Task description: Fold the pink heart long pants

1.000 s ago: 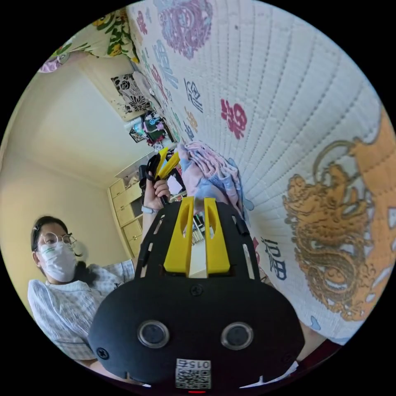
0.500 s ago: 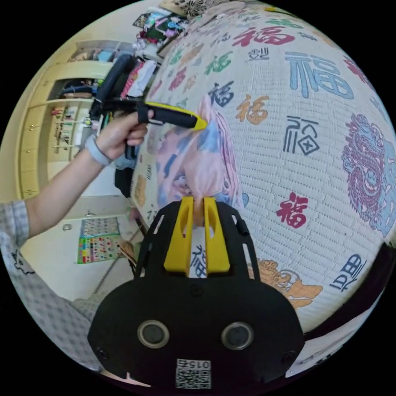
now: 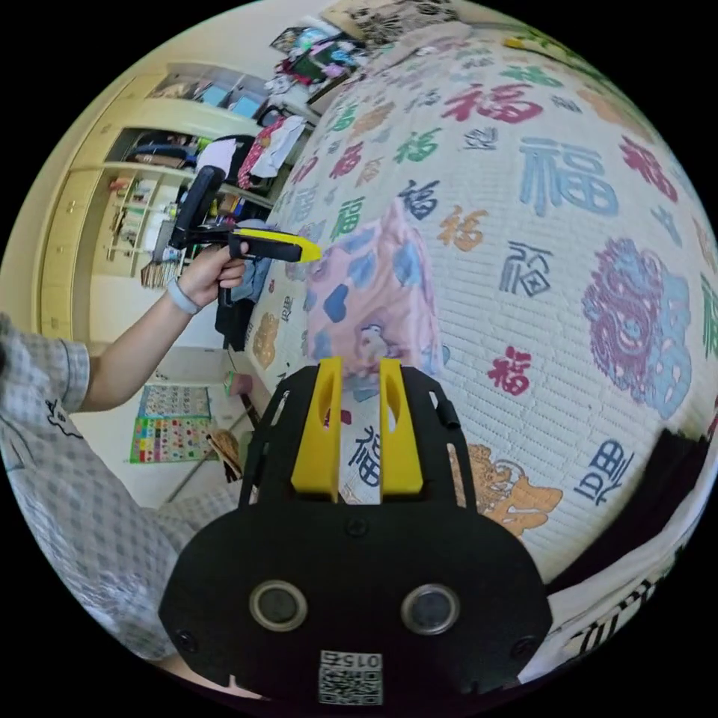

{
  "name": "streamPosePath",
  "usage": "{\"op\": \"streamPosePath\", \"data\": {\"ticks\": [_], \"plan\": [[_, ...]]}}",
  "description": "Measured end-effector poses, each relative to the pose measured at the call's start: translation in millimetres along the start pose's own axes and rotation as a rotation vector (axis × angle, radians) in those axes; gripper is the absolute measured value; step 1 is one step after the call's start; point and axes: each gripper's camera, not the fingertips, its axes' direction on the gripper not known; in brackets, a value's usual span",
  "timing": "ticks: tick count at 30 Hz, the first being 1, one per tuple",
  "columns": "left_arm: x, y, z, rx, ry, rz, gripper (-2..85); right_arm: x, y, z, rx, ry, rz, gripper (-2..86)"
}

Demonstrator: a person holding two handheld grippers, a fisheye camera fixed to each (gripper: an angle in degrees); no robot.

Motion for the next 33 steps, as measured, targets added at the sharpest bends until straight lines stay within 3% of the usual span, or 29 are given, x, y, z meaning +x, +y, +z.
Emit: {"op": "streamPosePath", "data": {"ticks": [4,8,12,16,21,25,27,29,33], "plan": [[-10,18,29,-0.016,-0.003,-0.041,8.2,-31,-21,28,-0.107,0.015,-0.188,1.5],[-24,10,51,-0.015,-0.119,-0.070,4.3,-26,-15,51,-0.251,0.177,-0.162,-0.2],[-48,10,68,-0.006,-0.053,-0.112,2.1,-18,-3,39,-0.251,0.121,-0.080,-0.2],[-53,30,61,0.069,0.016,-0.129,7.4,-29,-6,-5,-0.179,-0.012,-0.103,1.8],[-70,72,74,0.079,0.075,-0.320,11.2,-20,-34,-52,-0.060,0.111,-0.089,9.9],[-94,106,122,0.127,0.318,-0.524,10.6,11,-54,-44,-0.209,-0.004,-0.010,11.3],[-101,108,142,0.152,0.417,-0.504,8.8,17,-55,-36,-0.311,-0.038,-0.032,8.4],[-105,108,154,0.134,0.400,-0.458,6.1,24,-51,-40,-0.346,-0.003,-0.065,5.8],[-109,108,166,0.131,0.337,-0.414,3.6,44,-44,-55,-0.358,-0.121,0.001,5.3]]}}
